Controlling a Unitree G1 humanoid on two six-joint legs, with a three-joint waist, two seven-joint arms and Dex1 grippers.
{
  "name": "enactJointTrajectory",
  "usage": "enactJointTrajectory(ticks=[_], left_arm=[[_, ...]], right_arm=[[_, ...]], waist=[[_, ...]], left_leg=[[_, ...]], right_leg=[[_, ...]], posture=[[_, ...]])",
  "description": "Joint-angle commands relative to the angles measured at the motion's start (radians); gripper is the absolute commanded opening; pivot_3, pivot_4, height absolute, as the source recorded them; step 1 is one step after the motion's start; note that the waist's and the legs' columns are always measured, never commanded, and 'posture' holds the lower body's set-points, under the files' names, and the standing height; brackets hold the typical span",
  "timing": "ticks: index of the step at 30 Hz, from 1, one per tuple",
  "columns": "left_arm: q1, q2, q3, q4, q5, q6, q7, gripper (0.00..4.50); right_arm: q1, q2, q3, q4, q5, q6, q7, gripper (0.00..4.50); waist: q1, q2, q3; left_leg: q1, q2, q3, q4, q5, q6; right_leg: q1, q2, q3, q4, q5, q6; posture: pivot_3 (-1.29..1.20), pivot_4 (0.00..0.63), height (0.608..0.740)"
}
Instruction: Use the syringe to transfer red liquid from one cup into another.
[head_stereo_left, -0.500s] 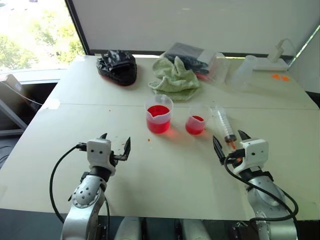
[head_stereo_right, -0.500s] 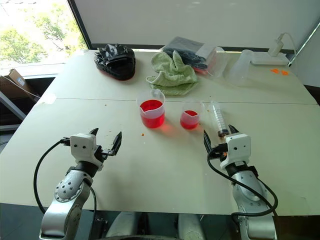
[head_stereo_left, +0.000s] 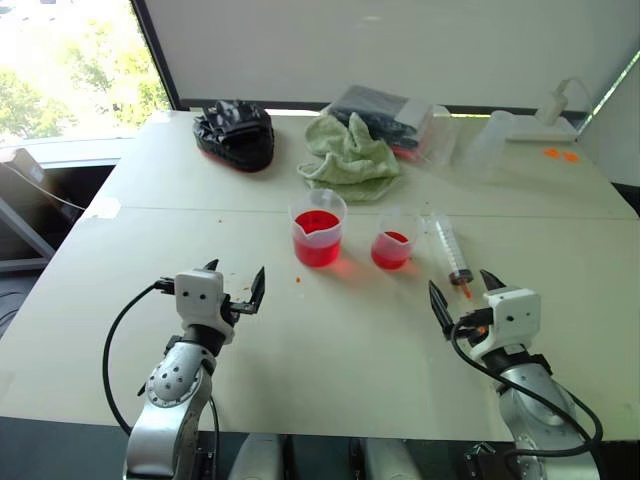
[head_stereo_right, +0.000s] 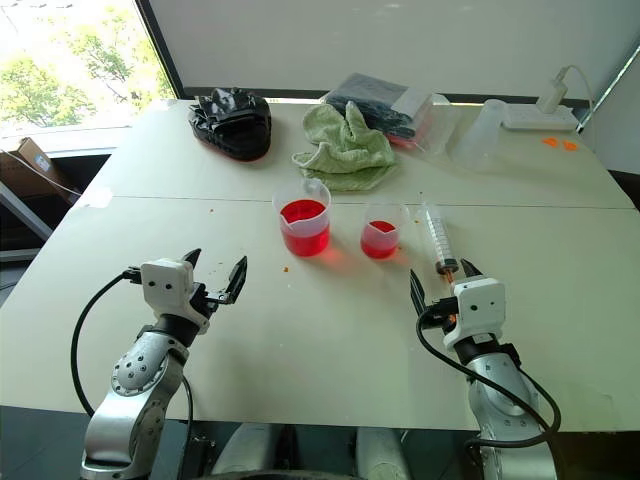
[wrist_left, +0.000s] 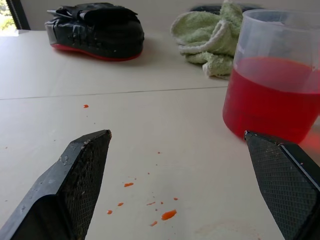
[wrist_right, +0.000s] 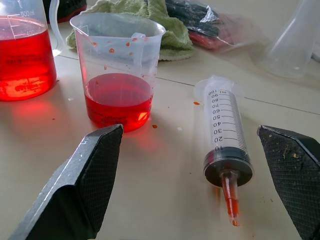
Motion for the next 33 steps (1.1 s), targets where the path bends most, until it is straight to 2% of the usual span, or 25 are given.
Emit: enactJointTrajectory(ticks=[1,18,23,27,29,33], left_arm=[[-0.014,-0.004,-0.003,-0.01,-0.007,-0.024,-0.006,4.5],[-0.034,0.005,0.006,0.01,-0.024,-0.021,-0.032,4.5],[-0.087,0.048,0.052,0.032,-0.117,0.024,-0.109,4.5],[-0.149,0.137,0.095,0.031,-0.247,0.079,-0.238,4.5],[-0.184,0.215,0.121,0.031,-0.353,0.176,-0.321,4.5],[-0.25,0.442,0.209,0.054,-0.58,0.393,-0.513,4.5]], right_arm=[[0.002,-0.01,-0.022,-0.037,-0.003,-0.028,0.003,4.42],[-0.029,-0.015,-0.032,-0.023,0.001,-0.023,0.009,4.42],[-0.075,-0.057,-0.049,-0.016,0.063,0.019,0.068,4.42],[-0.107,-0.127,-0.035,-0.041,0.131,0.064,0.167,4.42],[-0.129,-0.175,-0.04,-0.051,0.205,0.132,0.229,4.42],[-0.246,-0.301,-0.106,-0.008,0.354,0.261,0.341,4.42]], waist=[[0.0,0.0,0.0],[0.0,0.0,0.0],[0.0,0.0,0.0],[0.0,0.0,0.0],[0.0,0.0,0.0],[-0.005,0.001,0.001]], left_leg=[[0.0,0.0,0.0,0.0,0.0,0.0],[0.0,0.0,0.0,0.0,0.0,0.0],[0.0,0.0,0.0,0.0,0.0,0.0],[0.001,0.0,0.0,0.0,0.0,0.0],[0.001,0.0,0.0,0.0,0.0,0.0],[0.003,0.0,0.0,-0.001,0.0,0.0]], right_leg=[[0.0,0.0,0.0,0.0,0.0,0.0],[0.0,0.0,0.0,0.0,0.0,0.0],[0.0,0.0,0.0,0.0,0.0,0.0],[0.001,0.0,0.0,0.0,0.0,0.0],[0.001,0.0,0.0,0.0,0.0,0.0],[0.002,0.0,0.0,0.0,0.0,0.0]], posture=[[0.0,0.15,0.711],[0.0,0.15,0.711],[0.0,0.15,0.711],[0.0,0.15,0.711],[0.0,0.15,0.711],[0.0,0.15,0.711]])
